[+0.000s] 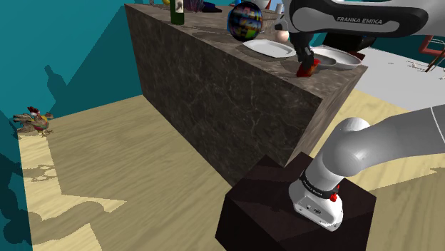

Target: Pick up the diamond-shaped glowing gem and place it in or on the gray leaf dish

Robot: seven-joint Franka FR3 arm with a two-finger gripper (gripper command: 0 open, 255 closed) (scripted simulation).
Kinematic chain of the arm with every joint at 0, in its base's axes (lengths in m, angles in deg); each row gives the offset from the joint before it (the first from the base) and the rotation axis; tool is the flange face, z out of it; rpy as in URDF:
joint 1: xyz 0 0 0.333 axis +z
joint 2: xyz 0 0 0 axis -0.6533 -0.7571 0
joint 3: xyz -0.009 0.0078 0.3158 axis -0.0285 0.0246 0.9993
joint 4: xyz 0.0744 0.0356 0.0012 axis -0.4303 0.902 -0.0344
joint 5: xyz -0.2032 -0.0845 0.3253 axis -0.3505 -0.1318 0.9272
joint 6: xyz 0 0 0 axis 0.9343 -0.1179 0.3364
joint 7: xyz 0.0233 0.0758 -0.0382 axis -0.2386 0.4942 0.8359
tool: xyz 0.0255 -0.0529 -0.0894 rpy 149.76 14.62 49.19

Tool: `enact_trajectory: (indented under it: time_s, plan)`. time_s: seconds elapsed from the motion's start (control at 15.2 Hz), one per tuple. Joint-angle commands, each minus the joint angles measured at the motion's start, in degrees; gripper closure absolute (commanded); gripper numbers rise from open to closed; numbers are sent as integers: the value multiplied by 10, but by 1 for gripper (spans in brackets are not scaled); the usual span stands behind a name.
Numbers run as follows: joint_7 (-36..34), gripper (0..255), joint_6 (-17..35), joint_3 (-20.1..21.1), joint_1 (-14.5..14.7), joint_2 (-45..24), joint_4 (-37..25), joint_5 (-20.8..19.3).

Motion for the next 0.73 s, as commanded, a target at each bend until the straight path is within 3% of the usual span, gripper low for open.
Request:
enact_trajectory:
  time_s: [0.0,0.66]
  plan:
    - [0,255,0,0,0,0,0,0]
    - [7,255,-12,2,-1,-4,-17,0]
